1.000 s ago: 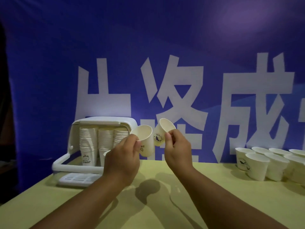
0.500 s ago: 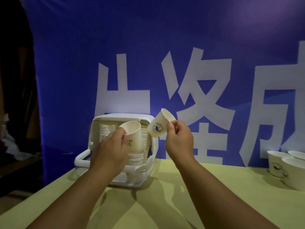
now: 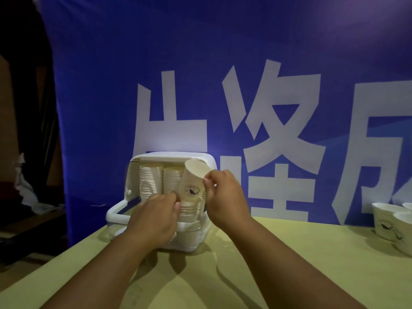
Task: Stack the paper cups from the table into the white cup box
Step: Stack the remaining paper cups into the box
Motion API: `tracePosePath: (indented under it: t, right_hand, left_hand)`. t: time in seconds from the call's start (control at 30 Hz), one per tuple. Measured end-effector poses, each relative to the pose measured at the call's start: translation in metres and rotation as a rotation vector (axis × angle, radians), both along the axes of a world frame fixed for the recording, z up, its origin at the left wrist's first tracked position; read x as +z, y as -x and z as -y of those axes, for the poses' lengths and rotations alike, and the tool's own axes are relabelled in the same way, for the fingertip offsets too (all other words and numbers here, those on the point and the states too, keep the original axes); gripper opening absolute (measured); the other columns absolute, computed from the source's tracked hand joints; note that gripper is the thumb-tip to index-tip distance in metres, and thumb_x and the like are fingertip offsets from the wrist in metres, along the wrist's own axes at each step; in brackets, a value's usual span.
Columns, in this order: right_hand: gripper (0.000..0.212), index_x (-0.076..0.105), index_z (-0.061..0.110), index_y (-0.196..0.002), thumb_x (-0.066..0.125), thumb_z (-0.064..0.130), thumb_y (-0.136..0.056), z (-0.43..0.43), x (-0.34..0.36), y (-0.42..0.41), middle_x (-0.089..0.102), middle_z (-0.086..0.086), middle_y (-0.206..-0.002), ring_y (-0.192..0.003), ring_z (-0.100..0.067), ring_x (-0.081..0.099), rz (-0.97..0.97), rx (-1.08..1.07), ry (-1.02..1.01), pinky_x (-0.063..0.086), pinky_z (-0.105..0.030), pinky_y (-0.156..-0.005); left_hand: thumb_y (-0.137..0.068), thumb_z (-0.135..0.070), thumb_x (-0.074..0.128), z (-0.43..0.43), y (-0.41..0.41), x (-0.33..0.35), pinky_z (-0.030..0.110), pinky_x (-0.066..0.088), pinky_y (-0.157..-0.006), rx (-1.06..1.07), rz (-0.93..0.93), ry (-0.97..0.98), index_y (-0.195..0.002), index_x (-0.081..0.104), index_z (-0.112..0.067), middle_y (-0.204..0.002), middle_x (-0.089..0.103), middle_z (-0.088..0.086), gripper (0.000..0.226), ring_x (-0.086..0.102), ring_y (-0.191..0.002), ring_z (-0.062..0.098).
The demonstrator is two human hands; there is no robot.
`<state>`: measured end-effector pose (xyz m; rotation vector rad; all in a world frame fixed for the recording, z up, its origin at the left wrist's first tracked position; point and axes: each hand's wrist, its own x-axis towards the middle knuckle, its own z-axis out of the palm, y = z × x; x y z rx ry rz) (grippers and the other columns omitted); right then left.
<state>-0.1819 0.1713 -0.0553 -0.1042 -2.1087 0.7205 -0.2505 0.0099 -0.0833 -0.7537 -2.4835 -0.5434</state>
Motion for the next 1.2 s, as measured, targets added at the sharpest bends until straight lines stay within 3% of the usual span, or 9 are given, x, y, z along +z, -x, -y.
tracePosePath:
  t: [0.1, 0.2, 0.33, 0.53, 0.63, 0.77, 1.03, 1.1, 1.2]
  right_hand:
    - [0.019, 0.057, 0.026, -0.113, 0.045, 0.036, -0.103, 0.002, -0.004, 0.001, 0.051, 0.006, -0.105, -0.095, -0.014, 0.053, 0.05, -0.051, -0.084, 0.056, -0.032, -0.082]
    - [0.019, 0.055, 0.026, -0.115, 0.044, 0.035, -0.104, 0.003, -0.007, 0.002, 0.051, 0.005, -0.107, -0.095, -0.014, 0.052, 0.095, -0.083, -0.152, 0.055, -0.032, -0.082]
    - [0.02, 0.056, 0.028, -0.121, 0.051, 0.03, -0.102, 0.005, -0.012, 0.002, 0.054, 0.005, -0.117, -0.102, -0.013, 0.052, 0.146, -0.021, -0.143, 0.05, -0.025, -0.087]
    - [0.047, 0.041, 0.03, -0.146, 0.053, 0.027, -0.101, 0.006, -0.019, -0.002, 0.045, 0.005, -0.147, -0.13, -0.016, 0.046, 0.263, 0.082, -0.116, 0.04, -0.032, -0.107]
    - [0.052, 0.038, 0.028, -0.149, 0.055, 0.023, -0.1, 0.004, -0.027, -0.004, 0.044, 0.006, -0.15, -0.134, -0.017, 0.043, 0.314, 0.102, -0.191, 0.036, -0.032, -0.109]
    - [0.061, 0.031, 0.029, -0.153, 0.058, 0.018, -0.099, 0.001, -0.036, -0.004, 0.042, 0.006, -0.152, -0.137, -0.018, 0.042, 0.376, 0.117, -0.225, 0.036, -0.034, -0.111]
    - [0.074, 0.018, 0.041, -0.154, 0.061, 0.026, -0.097, -0.002, -0.047, 0.004, 0.044, 0.011, -0.15, -0.129, -0.018, 0.052, 0.366, 0.116, -0.119, 0.046, -0.031, -0.101]
    - [0.065, 0.03, 0.041, -0.149, 0.063, 0.03, -0.095, -0.006, -0.048, 0.002, 0.052, 0.013, -0.141, -0.119, -0.015, 0.058, 0.33, 0.073, -0.063, 0.048, -0.025, -0.093]
    - [0.028, 0.057, 0.033, -0.122, 0.063, 0.032, -0.095, -0.015, -0.044, -0.005, 0.064, 0.009, -0.114, -0.093, -0.01, 0.062, 0.254, -0.046, -0.036, 0.052, -0.02, -0.084]
  left_hand:
    - [-0.107, -0.039, 0.038, 0.001, 0.002, -0.001, 0.044, 0.056, -0.087, 0.008, -0.003, -0.145, -0.137, 0.034, -0.037, -0.125, 0.065, -0.005, 0.03, 0.062, -0.104, 0.017]
    - [-0.106, -0.042, 0.038, -0.001, -0.002, 0.001, 0.047, 0.058, -0.089, -0.097, -0.036, -0.301, -0.15, 0.021, -0.043, -0.144, 0.056, -0.007, 0.047, 0.06, -0.118, 0.018]
    - [-0.106, -0.046, 0.038, -0.007, -0.007, 0.001, 0.043, 0.052, -0.102, -0.214, -0.078, -0.311, -0.154, 0.025, -0.046, -0.157, 0.041, -0.013, 0.05, 0.048, -0.135, 0.014]
    - [-0.106, -0.037, 0.044, -0.01, 0.0, -0.004, 0.039, 0.051, -0.102, -0.14, -0.118, -0.315, -0.14, 0.056, -0.023, -0.143, 0.051, -0.009, 0.039, 0.047, -0.129, 0.012]
    - [-0.106, -0.036, 0.045, -0.01, 0.003, -0.008, 0.034, 0.054, -0.094, -0.1, -0.069, -0.262, -0.126, 0.065, -0.023, -0.123, 0.06, -0.008, 0.031, 0.054, -0.111, 0.011]
    - [-0.105, -0.036, 0.047, -0.012, 0.005, -0.011, 0.039, 0.054, -0.086, -0.074, -0.051, -0.233, -0.107, 0.07, -0.023, -0.102, 0.065, -0.005, 0.027, 0.058, -0.095, 0.015]
    - [-0.102, -0.041, 0.053, -0.012, -0.003, -0.01, 0.034, 0.048, -0.096, -0.033, -0.177, -0.191, -0.118, 0.069, -0.031, -0.117, 0.065, -0.013, 0.025, 0.052, -0.108, 0.009]
    - [-0.099, -0.04, 0.057, -0.016, -0.005, -0.009, 0.033, 0.047, -0.095, -0.05, -0.239, -0.209, -0.115, 0.069, -0.03, -0.114, 0.063, -0.012, 0.022, 0.05, -0.107, 0.011]
    - [-0.096, -0.034, 0.06, -0.028, -0.014, -0.009, 0.031, 0.049, -0.085, -0.089, -0.308, -0.147, -0.102, 0.069, -0.027, -0.101, 0.06, -0.01, 0.013, 0.05, -0.095, 0.012]
